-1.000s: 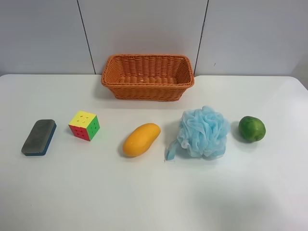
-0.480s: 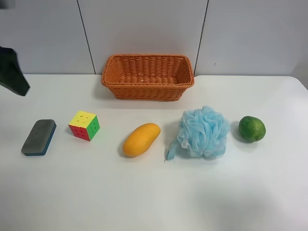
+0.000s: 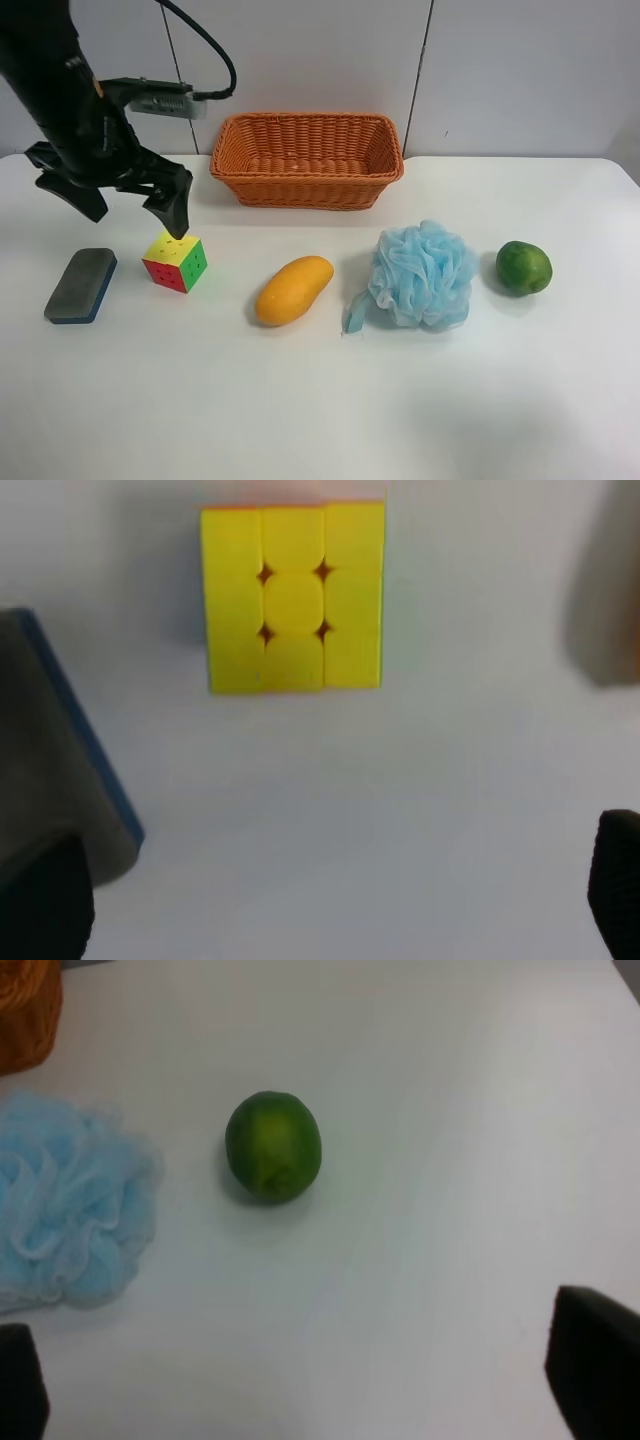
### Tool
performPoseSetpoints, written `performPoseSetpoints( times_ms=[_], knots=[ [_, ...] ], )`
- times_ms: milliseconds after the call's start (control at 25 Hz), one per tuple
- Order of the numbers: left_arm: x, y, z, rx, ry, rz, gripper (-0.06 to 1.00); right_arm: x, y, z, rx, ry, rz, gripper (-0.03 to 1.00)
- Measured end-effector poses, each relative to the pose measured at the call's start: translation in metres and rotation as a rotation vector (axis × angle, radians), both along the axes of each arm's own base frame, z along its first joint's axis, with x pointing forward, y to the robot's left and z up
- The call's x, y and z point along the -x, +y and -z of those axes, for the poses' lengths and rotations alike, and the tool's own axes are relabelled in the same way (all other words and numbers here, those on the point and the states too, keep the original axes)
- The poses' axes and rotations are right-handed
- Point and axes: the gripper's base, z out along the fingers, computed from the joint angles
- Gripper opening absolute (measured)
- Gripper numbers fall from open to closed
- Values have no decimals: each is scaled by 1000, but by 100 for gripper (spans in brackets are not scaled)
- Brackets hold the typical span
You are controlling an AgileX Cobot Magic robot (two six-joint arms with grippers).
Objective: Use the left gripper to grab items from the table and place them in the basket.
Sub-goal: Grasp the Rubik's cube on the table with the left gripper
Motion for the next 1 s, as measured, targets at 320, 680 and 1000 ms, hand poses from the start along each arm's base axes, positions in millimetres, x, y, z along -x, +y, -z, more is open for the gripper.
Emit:
performPoseSetpoints(
  times_ms=[320,680,1000],
  knots=[
    [-23,-8,33,-1,-7,5,99,0,0,0,0,0,0,99],
    [-33,-12,58,-10,-3,32,99,0,0,0,0,0,0,99],
    [-41,-12,87,-41,18,52,99,0,0,0,0,0,0,99]
  ],
)
